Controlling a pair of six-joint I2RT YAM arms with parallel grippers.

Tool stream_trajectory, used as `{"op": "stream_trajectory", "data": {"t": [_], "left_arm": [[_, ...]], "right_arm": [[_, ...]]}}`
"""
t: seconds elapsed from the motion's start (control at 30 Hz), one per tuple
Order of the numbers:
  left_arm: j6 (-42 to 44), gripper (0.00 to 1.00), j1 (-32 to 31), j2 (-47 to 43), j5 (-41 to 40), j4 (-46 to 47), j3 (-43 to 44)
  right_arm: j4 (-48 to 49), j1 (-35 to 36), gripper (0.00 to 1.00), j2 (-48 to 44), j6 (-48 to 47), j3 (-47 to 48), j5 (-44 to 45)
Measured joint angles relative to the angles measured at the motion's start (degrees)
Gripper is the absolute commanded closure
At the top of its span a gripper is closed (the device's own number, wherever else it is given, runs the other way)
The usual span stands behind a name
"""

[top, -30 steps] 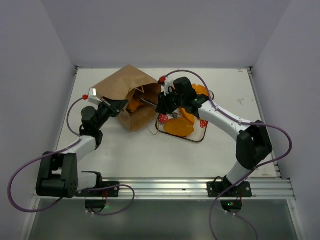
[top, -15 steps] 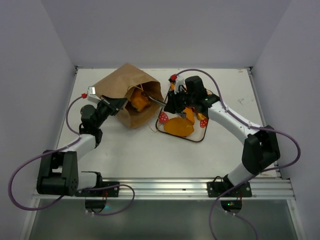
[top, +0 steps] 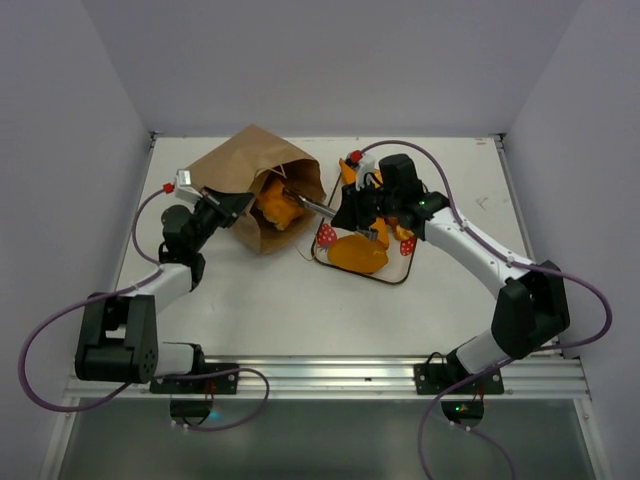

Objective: Take the fake bread out of the paper bag

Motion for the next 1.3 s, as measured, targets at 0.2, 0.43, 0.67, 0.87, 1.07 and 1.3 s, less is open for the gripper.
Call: {"op": "stream_trajectory", "data": {"t": [0.2, 0.43, 0.67, 0.87, 1.07, 1.3], "left_arm": [[0.1, 0.98, 0.0, 1.0, 0.0, 0.0, 1.0], [0.2, 0.98, 0.0, 1.1, -0.4, 0.0, 1.2], [0.5, 0.98, 0.4, 1.6, -0.5, -0.1, 1.5], [1.0, 0.98, 0.4, 1.7, -0.6, -0.1, 1.7], [1.5, 0.98, 0.4, 1.7, -0.7, -0.1, 1.8], [1.6, 0.98, 0.5, 1.9, -0.9, -0.5, 2.4]], "right_arm": [[-0.3, -1.3, 1.00, -1.4, 0.6, -0.4, -1.4], [-1.2, -2.9, 1.00, -3.1, 0.8, -0.8, -2.0], [-2.7, -4.3, 1.00, -6.3, 0.8, -2.2, -3.4], [-4.1, -6.0, 1.00, -8.9, 0.5, -2.8, -4.7], [-5.4, -7.0, 1.00, -10.3, 0.2, -3.6, -5.6], [-6.1, -8.0, 1.00, -11.1, 0.1, -3.7, -6.1]]}}
